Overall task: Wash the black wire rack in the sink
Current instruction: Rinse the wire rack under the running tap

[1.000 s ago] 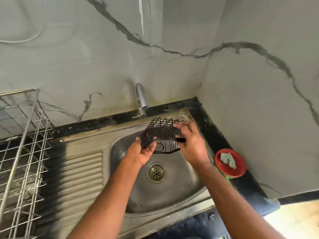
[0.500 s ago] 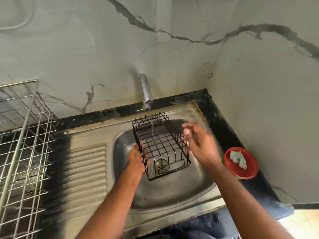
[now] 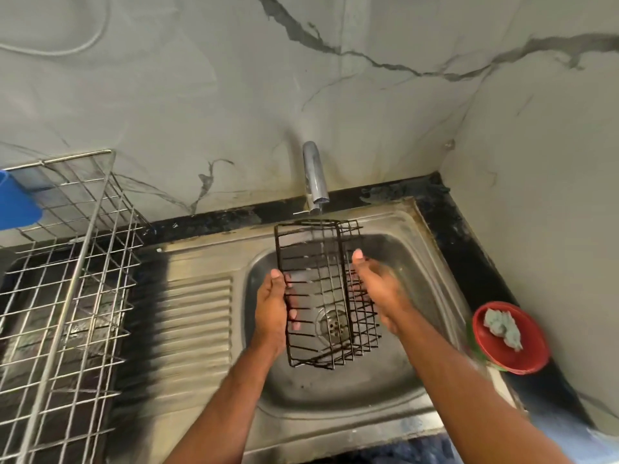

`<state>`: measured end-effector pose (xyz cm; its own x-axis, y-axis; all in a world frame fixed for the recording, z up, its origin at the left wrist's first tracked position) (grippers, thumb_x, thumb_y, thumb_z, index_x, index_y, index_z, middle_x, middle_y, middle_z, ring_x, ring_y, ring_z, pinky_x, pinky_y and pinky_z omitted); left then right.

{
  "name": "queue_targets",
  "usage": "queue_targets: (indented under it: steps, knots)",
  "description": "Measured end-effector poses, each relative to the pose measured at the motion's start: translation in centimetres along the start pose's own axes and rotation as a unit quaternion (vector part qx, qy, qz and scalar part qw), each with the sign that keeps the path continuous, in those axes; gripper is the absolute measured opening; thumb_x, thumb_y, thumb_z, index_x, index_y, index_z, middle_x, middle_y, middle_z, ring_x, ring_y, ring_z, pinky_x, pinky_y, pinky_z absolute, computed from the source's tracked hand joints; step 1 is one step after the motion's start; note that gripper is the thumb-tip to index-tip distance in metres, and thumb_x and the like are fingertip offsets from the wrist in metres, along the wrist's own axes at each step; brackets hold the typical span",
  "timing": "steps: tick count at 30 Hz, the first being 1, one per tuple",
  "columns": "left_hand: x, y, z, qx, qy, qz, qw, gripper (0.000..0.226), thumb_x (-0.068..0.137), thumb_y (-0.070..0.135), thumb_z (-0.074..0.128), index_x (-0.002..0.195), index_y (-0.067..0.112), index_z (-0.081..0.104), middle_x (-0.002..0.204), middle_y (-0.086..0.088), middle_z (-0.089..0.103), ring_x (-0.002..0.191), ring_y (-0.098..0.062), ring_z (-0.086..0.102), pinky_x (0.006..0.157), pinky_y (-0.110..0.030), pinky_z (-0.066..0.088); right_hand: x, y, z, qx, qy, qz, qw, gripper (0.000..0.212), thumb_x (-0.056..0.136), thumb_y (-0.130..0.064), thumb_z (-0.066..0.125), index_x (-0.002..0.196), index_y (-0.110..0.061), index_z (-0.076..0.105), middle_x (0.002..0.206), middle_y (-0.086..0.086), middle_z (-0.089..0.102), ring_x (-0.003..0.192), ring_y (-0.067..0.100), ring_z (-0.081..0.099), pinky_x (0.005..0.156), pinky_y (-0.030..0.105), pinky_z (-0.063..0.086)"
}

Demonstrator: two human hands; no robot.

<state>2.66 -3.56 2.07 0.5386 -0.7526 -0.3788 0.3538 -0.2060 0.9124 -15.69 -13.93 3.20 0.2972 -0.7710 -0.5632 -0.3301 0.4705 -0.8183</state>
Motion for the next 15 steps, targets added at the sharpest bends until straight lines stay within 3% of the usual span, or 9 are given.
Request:
queue_targets:
  steps: [1, 3, 7, 9, 11, 13, 15]
  knots:
    - [0.0, 0.4, -0.1, 0.025, -0.008, 0.019, 0.999, 0.035, 0.107, 0.038, 0.036, 0.09, 0.016, 0.058, 0.062, -0.001, 0.054, 0.044, -0.011, 0.049, 0.038, -0.025, 0.045, 0.2, 0.2, 0.4, 0.022, 0.001, -0.011, 1.0, 0.041, 0.096, -0.066, 0.048, 0.115, -0.031, 0.059, 0.133, 0.008, 0.06, 0.124, 0.026, 0.052, 0.111, 0.049, 0.035]
    - [0.1, 1.0, -0.3, 0.059, -0.02, 0.044, 0.997, 0.041, 0.106, 0.038, 0.036, 0.096, 0.009, 0.062, 0.073, -0.01, 0.066, 0.059, -0.017, 0.063, 0.054, -0.029, 0.055, 0.8, 0.8, 1.0, 0.07, -0.003, -0.015, 0.997, 0.03, 0.1, -0.05, 0.055, 0.122, -0.029, 0.057, 0.139, 0.008, 0.057, 0.137, 0.029, 0.046, 0.116, 0.049, 0.029]
    - [0.3, 2.5, -1.0, 0.047, 0.023, 0.078, 0.996, 0.042, 0.102, 0.048, 0.038, 0.103, 0.015, 0.064, 0.087, -0.008, 0.07, 0.086, -0.026, 0.065, 0.091, -0.042, 0.053, 2.0, 1.3, 2.6, 0.074, -0.039, -0.04, 0.996, 0.05, 0.096, -0.041, 0.065, 0.143, -0.03, 0.053, 0.154, 0.005, 0.048, 0.141, 0.026, 0.044, 0.111, 0.045, 0.034]
    - [0.4, 3.3, -1.4, 0.025, 0.048, 0.083, 0.995, 0.044, 0.101, 0.048, 0.04, 0.107, 0.011, 0.063, 0.082, -0.005, 0.068, 0.083, -0.023, 0.064, 0.089, -0.042, 0.052, 2.8, 1.7, 3.0, 0.068, -0.047, -0.049, 0.995, 0.054, 0.095, -0.04, 0.067, 0.147, -0.031, 0.05, 0.156, 0.001, 0.045, 0.137, 0.021, 0.044, 0.108, 0.042, 0.036]
    - [0.2, 4.2, -1.6, 0.012, 0.048, 0.079, 0.996, 0.052, 0.097, 0.049, 0.044, 0.106, 0.003, 0.065, 0.077, -0.005, 0.067, 0.073, -0.019, 0.063, 0.074, -0.033, 0.055, 3.4, 1.7, 3.1, 0.077, -0.046, -0.057, 0.994, 0.057, 0.096, -0.04, 0.065, 0.15, -0.033, 0.046, 0.157, -0.003, 0.044, 0.135, 0.017, 0.045, 0.107, 0.039, 0.036]
    - [-0.2, 4.9, -1.2, 0.013, 0.03, 0.095, 0.995, 0.04, 0.098, 0.039, 0.051, 0.096, 0.003, 0.067, 0.07, -0.005, 0.064, 0.061, -0.017, 0.06, 0.062, -0.031, 0.056, 3.9, 1.6, 3.5, 0.083, -0.061, -0.069, 0.992, 0.057, 0.1, -0.039, 0.059, 0.154, -0.036, 0.04, 0.157, -0.006, 0.044, 0.139, 0.015, 0.044, 0.112, 0.038, 0.035]
    - [-0.7, 4.9, -0.6, 0.014, 0.023, 0.11, 0.994, 0.025, 0.097, 0.031, 0.057, 0.093, 0.007, 0.066, 0.069, -0.004, 0.058, 0.057, -0.016, 0.054, 0.061, -0.031, 0.052, 4.6, 1.5, 4.1, 0.072, -0.071, -0.079, 0.992, 0.053, 0.104, -0.039, 0.053, 0.154, -0.037, 0.038, 0.158, -0.009, 0.041, 0.144, 0.014, 0.039, 0.119, 0.042, 0.03]
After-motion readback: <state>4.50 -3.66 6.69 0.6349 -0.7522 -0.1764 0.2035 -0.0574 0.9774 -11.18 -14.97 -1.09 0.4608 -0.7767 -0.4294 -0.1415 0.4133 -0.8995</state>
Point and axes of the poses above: each hand's wrist, its own x-axis towards the middle knuckle, its own z-axis out of the palm, y = z × x, the point moved 8 cm from there along x, towards the middle knuckle
